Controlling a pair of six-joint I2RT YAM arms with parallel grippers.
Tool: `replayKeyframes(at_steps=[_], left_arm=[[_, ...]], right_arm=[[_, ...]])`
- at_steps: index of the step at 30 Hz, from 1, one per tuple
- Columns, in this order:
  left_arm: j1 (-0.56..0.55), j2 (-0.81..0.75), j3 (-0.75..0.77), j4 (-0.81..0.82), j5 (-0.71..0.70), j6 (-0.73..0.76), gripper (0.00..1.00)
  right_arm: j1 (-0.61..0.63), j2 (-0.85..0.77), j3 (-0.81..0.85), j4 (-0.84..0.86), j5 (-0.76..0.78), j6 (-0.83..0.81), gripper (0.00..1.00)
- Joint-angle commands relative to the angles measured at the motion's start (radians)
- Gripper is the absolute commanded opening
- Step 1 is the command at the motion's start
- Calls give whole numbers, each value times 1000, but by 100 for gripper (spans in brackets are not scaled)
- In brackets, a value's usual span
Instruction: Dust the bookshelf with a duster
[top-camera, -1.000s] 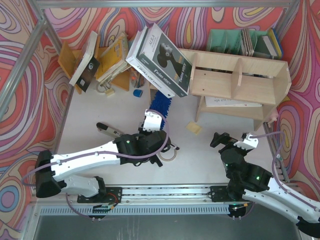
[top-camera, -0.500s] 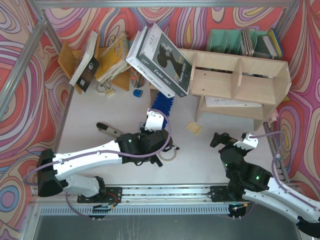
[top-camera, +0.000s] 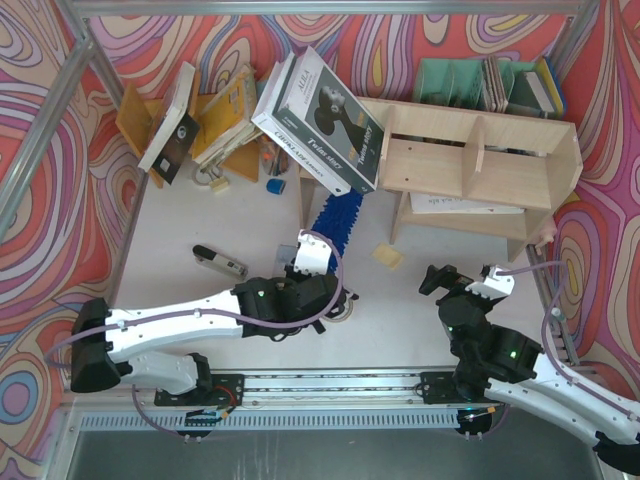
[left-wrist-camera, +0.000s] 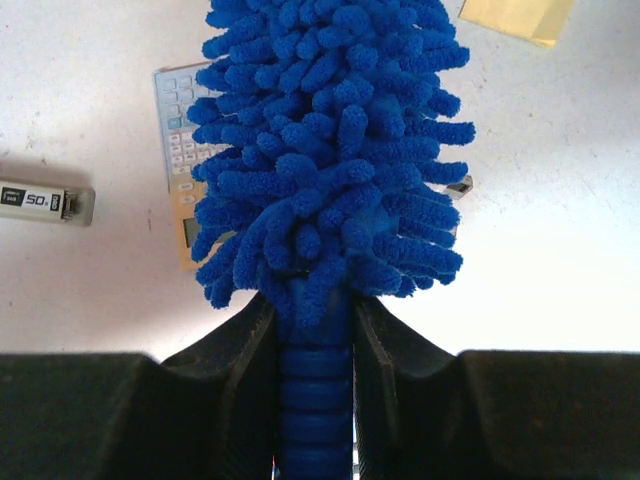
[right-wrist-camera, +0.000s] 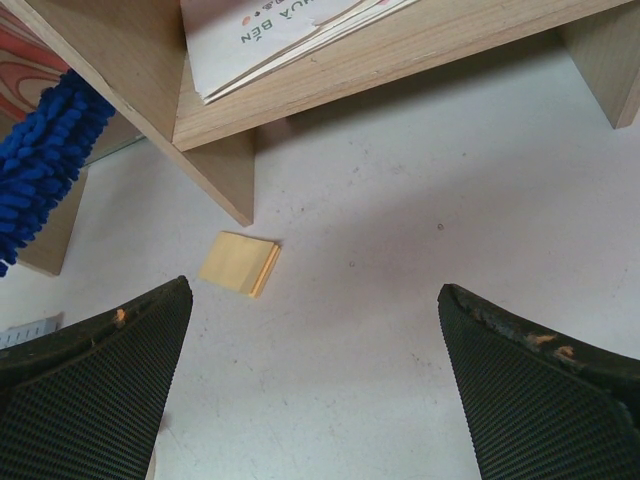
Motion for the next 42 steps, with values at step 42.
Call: replayKeyframes(at_steps=[42], left_arm=[[23, -126, -267, 47, -30, -79, 0]], right_arm=[[3, -15, 15, -4, 29, 17, 99]])
